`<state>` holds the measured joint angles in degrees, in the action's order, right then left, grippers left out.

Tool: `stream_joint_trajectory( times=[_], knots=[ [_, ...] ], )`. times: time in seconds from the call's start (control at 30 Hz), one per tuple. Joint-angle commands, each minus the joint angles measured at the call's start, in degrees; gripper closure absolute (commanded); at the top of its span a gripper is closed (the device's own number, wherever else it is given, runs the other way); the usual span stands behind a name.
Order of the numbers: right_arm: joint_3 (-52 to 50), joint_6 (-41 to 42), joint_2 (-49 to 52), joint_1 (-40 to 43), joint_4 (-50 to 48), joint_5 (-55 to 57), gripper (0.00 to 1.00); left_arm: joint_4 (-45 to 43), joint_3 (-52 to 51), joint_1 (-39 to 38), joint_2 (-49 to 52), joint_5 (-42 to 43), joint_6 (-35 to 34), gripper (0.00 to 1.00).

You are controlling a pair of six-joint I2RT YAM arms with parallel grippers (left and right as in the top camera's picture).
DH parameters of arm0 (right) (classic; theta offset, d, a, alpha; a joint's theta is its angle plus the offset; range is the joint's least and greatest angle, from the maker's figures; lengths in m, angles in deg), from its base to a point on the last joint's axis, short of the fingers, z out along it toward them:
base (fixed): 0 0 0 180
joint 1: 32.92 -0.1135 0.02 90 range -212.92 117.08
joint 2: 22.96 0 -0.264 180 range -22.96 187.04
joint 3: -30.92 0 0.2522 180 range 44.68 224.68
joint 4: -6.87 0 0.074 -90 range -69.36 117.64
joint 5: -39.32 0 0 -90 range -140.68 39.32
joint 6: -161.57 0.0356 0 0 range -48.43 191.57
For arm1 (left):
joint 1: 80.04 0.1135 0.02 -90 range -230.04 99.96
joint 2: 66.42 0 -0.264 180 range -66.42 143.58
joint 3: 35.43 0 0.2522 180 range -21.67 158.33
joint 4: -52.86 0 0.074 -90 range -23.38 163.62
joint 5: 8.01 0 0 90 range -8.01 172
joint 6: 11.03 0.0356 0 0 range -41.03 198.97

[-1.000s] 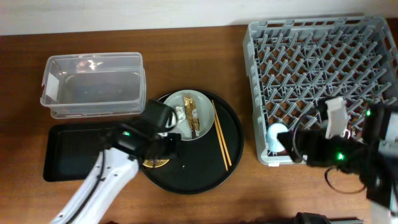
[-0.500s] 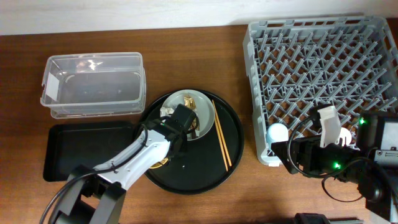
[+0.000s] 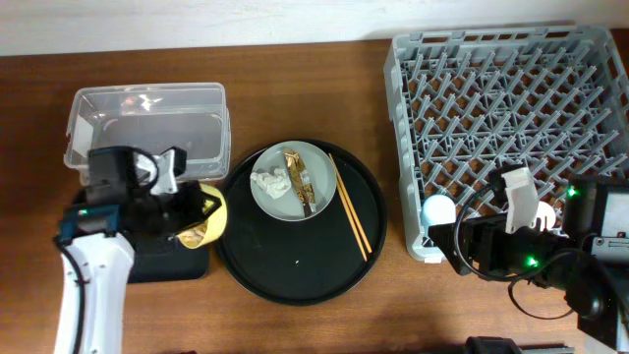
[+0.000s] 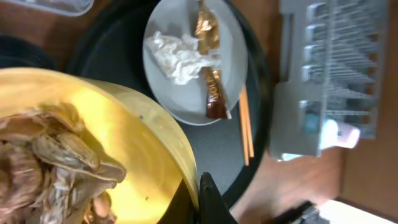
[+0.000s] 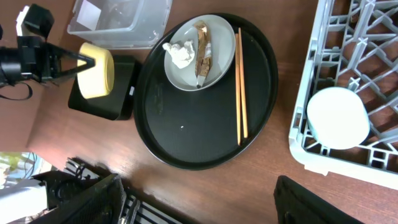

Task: Sort waste into correct bins and load items into the dishwasher rack
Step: 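Tip the yellow bowl over the black tray to dump scraps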

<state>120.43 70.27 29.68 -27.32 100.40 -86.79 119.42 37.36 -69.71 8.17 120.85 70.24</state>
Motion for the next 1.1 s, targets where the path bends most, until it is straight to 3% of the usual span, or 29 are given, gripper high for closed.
stream_joint_trajectory(
  times=[0.0,0.07,0.17,0.33,0.47,0.73,0.77,0.8,0.87,0.9,0.93,0.97,1.0,1.03,1.07],
  knots=[
    [0.4,0.3,-0.4,-0.5,0.0,-0.5,0.22,1.2,-0.9,11.2,6.4,16.2,12.4,1.0],
    [0.4,0.3,-0.4,-0.4,0.0,-0.5,0.21,1.6,-0.9,14.7,12.2,23.3,17.2,1.0],
    [0.4,0.3,-0.4,-0.4,0.0,-0.5,0.21,4.7,-0.9,20.0,23.1,40.6,24.9,1.0],
    [0.4,0.2,-0.4,-0.4,0.0,-0.5,0.21,5.6,-0.9,21.9,26.3,47.5,25.4,1.0],
    [0.4,0.2,-0.4,-0.4,0.0,-0.5,0.21,5.7,-0.9,22.4,26.3,48.5,27.6,1.0],
    [0.4,0.2,-0.4,-0.4,0.0,-0.5,0.21,16.0,-0.9,22.8,25.5,51.4,35.6,1.0],
    [0.4,0.2,-0.4,-0.5,0.0,-0.5,0.21,16.6,-0.8,22.9,25.1,51.3,39.2,1.0],
    [0.4,0.2,-0.4,-0.4,0.0,-0.5,0.21,15.0,-0.8,24.6,25.1,47.8,35.7,1.0],
    [0.4,0.3,-0.4,-0.5,0.2,-0.5,0.21,21.2,-0.7,26.3,24.0,51.2,45.0,1.0],
    [0.4,0.3,-0.4,-0.4,0.3,-0.5,0.21,25.2,-0.7,27.5,23.5,49.9,45.6,1.0],
    [0.4,0.2,-0.4,-0.4,0.4,-0.5,0.21,25.0,-0.7,28.4,23.2,49.0,50.4,1.0],
    [0.4,0.2,-0.4,-0.4,0.4,-0.5,0.21,21.0,-0.7,30.2,23.3,44.4,44.3,1.0],
    [0.4,0.2,-0.4,-0.4,0.4,-0.5,0.21,26.9,-0.7,31.2,23.1,44.6,42.3,1.0],
    [0.4,0.3,-0.4,-0.5,0.3,-0.5,0.21,34.6,-0.7,31.4,21.8,48.6,57.0,1.0],
    [0.4,0.3,-0.4,-0.4,0.2,-0.5,0.22,34.4,0.2,31.5,21.3,45.6,59.1,1.0]
  ],
)
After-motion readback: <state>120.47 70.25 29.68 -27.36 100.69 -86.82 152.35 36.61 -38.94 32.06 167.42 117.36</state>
